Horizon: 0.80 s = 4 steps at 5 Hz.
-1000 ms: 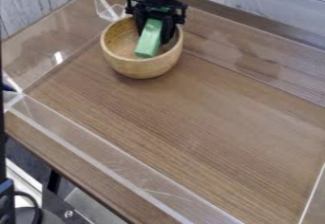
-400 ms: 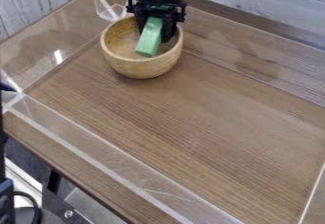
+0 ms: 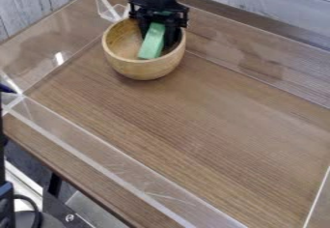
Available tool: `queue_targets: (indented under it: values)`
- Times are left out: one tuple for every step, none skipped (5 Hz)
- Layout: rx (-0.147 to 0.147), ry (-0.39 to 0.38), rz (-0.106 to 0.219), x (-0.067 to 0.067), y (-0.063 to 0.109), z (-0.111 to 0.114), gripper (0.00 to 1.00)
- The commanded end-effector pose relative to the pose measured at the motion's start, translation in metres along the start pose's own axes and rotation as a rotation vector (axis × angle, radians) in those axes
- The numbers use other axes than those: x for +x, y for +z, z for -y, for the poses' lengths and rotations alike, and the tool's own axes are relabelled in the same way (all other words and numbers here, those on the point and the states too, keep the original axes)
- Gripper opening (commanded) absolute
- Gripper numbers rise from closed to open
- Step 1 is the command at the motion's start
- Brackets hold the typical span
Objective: Put the green block in the brown bowl
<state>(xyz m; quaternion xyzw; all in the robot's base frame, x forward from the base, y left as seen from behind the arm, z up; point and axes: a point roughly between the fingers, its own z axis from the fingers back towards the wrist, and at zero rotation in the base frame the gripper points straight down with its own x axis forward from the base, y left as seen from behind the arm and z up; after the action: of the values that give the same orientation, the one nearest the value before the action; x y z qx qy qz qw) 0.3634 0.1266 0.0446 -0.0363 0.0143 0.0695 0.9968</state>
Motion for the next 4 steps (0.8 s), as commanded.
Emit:
queue_targets:
  values:
    - [0.034, -0.010, 0.108, 0.009, 0.041, 0.001, 0.00]
    - [0.042, -0.014, 0.101, 0.011, 0.039, 0.005, 0.00]
    - [0.051, -0.022, 0.086, 0.011, 0.045, 0.008, 0.00]
    - [0.061, -0.030, 0.069, 0.012, 0.050, 0.010, 0.00]
